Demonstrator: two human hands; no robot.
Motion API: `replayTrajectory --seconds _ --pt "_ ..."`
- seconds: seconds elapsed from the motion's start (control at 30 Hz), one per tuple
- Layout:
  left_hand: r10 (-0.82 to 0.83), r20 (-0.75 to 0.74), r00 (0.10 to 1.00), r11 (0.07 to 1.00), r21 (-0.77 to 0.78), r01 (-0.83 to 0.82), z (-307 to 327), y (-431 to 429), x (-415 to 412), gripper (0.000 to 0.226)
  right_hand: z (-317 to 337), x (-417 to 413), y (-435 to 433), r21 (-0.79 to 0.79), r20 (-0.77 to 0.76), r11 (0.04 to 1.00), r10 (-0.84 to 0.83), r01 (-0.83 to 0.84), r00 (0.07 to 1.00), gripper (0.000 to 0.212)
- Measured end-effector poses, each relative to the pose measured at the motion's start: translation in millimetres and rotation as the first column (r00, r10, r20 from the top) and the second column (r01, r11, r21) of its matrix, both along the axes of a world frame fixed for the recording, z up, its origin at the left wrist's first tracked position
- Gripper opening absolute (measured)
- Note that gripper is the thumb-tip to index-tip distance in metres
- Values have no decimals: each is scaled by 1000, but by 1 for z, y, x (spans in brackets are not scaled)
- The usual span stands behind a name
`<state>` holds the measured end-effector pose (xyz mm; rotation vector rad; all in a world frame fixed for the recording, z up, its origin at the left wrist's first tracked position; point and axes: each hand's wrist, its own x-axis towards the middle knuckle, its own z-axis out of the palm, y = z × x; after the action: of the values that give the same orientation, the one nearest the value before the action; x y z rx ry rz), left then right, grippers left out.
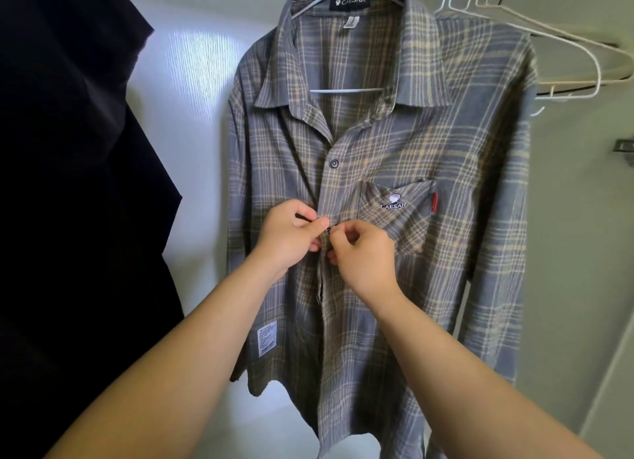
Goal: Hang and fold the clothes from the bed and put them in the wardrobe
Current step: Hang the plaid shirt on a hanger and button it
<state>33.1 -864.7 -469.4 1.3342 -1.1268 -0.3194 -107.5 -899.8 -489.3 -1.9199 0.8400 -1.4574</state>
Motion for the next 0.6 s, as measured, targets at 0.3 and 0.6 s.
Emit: replayTrajectory --seconds 0.3,0.6 --pt "-30 -49 998 1000 5 30 -2 1 0 17 2 4 -3 301 237 933 128 -198 963 22" --pt "-127 -178 976 990 43 137 -11 4 2 17 -6 3 -8 453 397 819 169 -353 902 19"
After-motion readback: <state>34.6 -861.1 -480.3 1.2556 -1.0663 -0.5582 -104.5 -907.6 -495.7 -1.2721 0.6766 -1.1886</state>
